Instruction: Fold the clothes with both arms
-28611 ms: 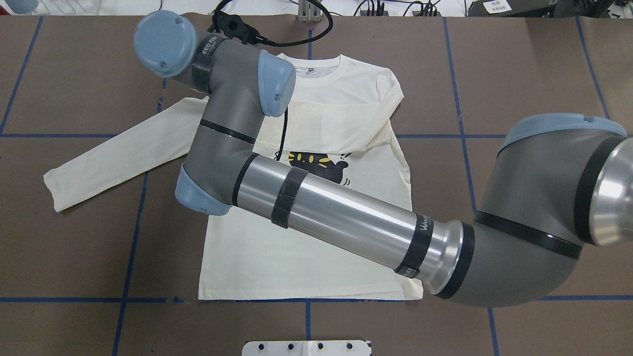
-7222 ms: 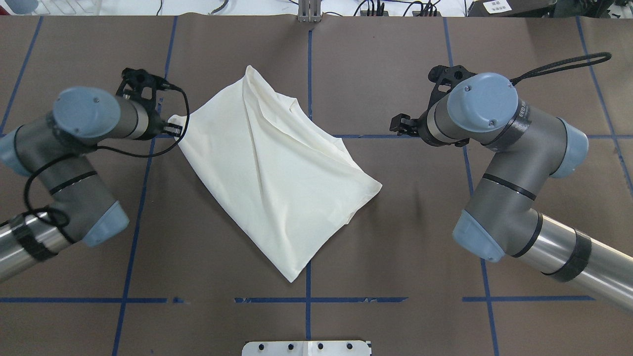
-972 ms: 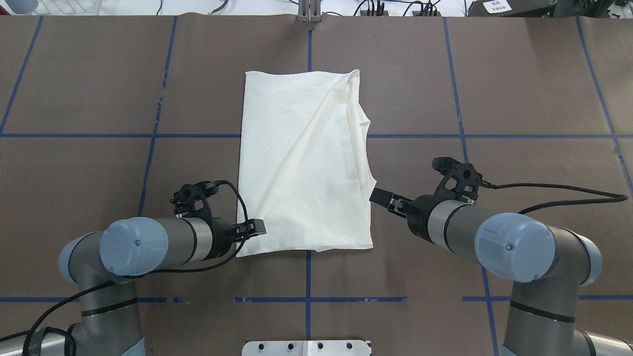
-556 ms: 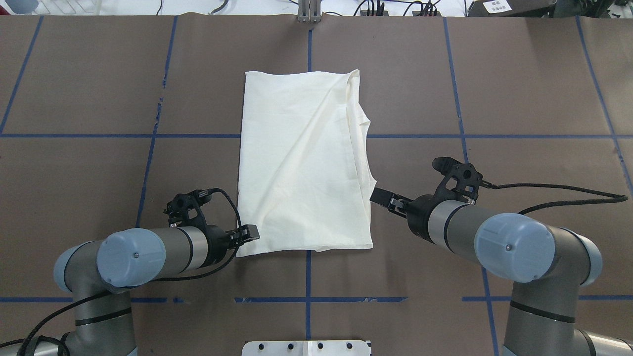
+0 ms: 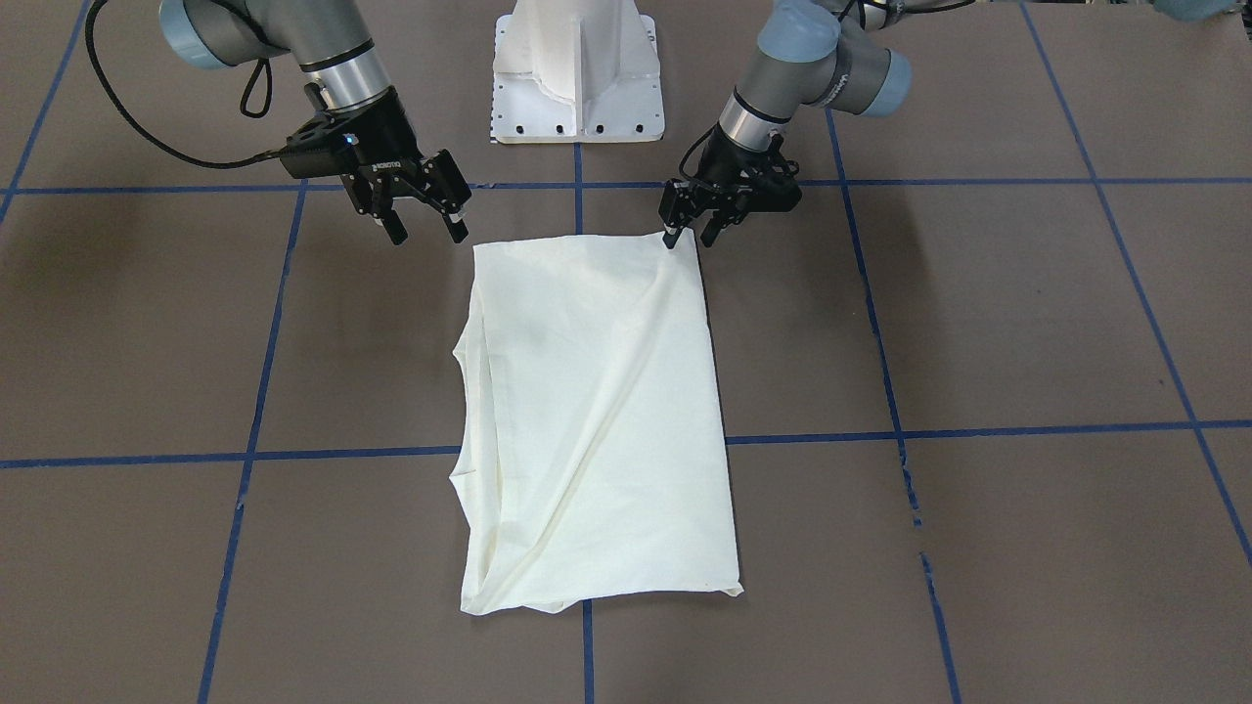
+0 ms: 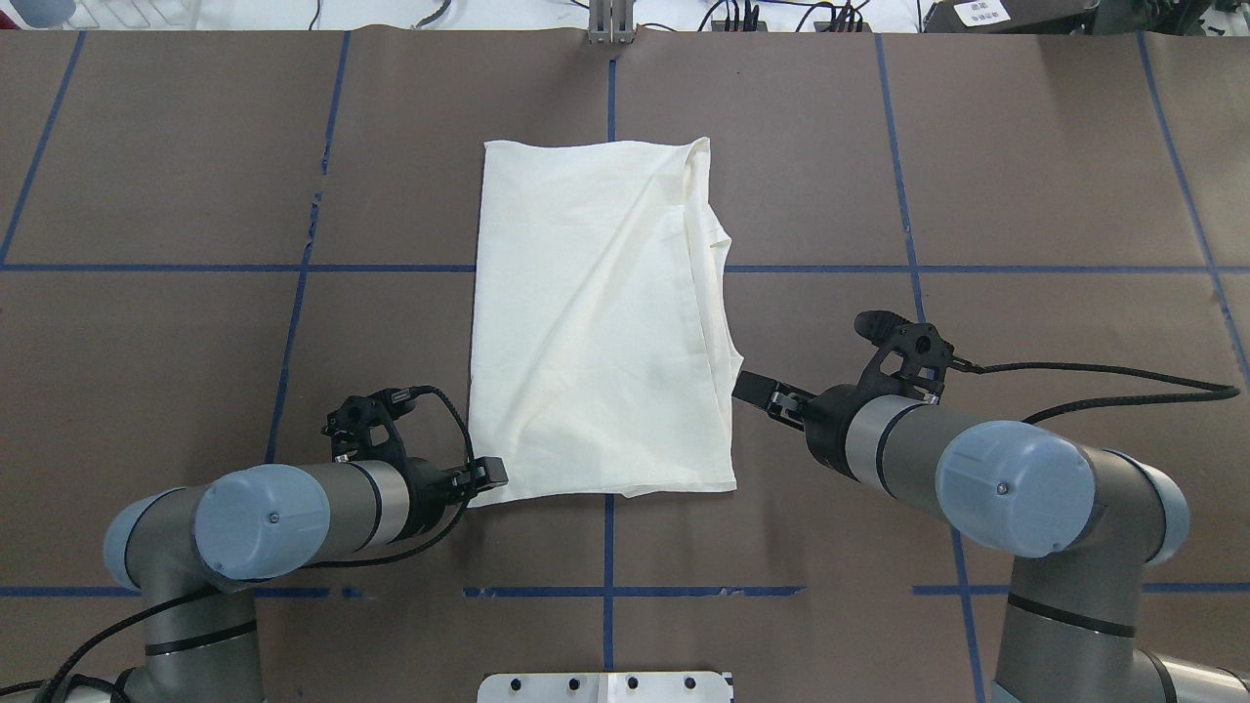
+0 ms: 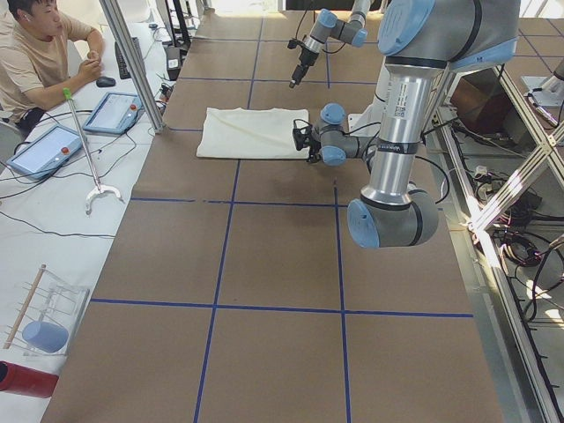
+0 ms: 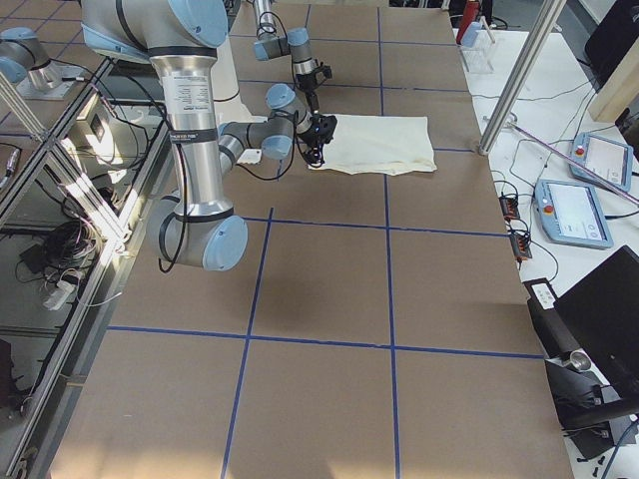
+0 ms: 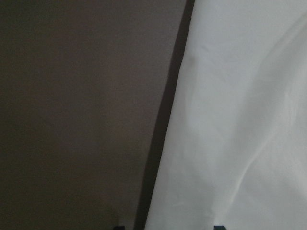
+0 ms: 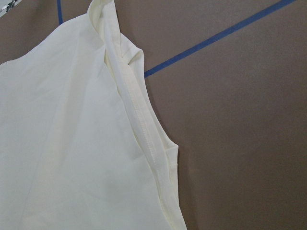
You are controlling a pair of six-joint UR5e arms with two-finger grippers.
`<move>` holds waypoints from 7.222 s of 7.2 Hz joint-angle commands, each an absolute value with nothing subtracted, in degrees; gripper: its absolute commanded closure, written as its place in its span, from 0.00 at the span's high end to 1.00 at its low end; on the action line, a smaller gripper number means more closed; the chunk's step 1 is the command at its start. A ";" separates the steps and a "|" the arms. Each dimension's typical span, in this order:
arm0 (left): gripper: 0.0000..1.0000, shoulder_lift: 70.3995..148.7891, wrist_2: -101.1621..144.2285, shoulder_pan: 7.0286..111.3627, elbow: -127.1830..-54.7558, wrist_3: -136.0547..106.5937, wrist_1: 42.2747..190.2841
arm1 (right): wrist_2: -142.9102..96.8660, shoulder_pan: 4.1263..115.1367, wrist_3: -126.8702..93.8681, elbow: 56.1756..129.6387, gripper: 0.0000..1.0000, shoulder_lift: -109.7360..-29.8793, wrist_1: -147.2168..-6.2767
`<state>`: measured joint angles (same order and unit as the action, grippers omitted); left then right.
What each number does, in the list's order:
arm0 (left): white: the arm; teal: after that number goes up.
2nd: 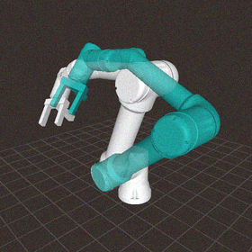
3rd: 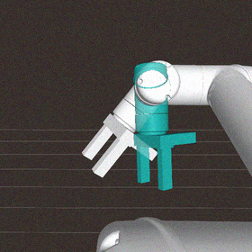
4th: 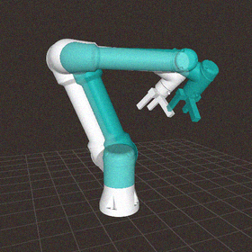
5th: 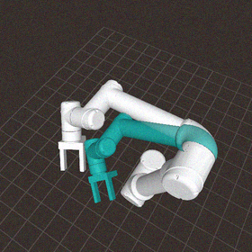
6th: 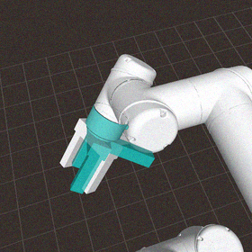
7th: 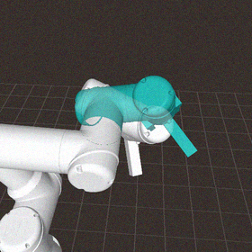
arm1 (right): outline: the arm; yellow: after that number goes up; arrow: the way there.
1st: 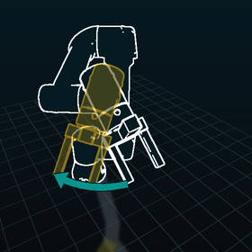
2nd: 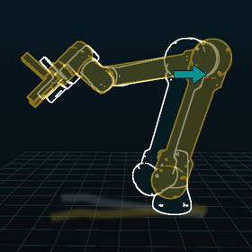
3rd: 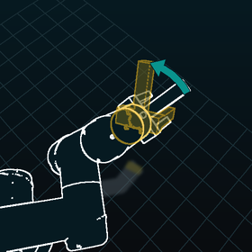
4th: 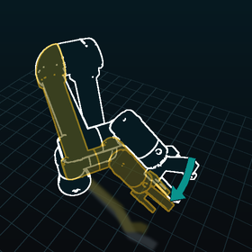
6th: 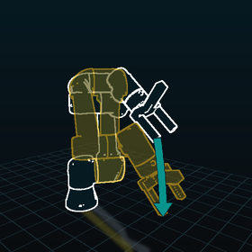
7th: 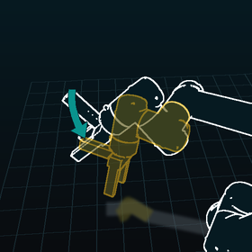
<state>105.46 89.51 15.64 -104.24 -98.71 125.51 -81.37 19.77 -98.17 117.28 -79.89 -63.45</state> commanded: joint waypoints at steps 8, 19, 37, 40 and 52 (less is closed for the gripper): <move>0.00 106.00 89.38 14.59 -105.47 -100.37 125.42 | -81.21 19.08 -105.33 117.68 0.96 -77.89 -71.56; 0.00 106.44 89.30 14.59 -106.26 -100.37 125.42 | -73.23 14.06 -114.61 103.46 0.97 -62.93 -88.86; 0.00 106.26 91.57 9.24 -138.46 -102.74 92.53 | -71.98 3.71 -118.73 131.71 0.00 -67.77 -107.26; 0.00 113.26 93.60 10.97 -135.64 -97.68 85.79 | -72.85 8.40 -116.47 128.25 0.00 -67.06 -107.49; 0.00 125.24 97.47 31.03 -99.49 -77.79 99.05 | -78.93 22.94 -103.62 94.48 0.24 -55.90 -89.30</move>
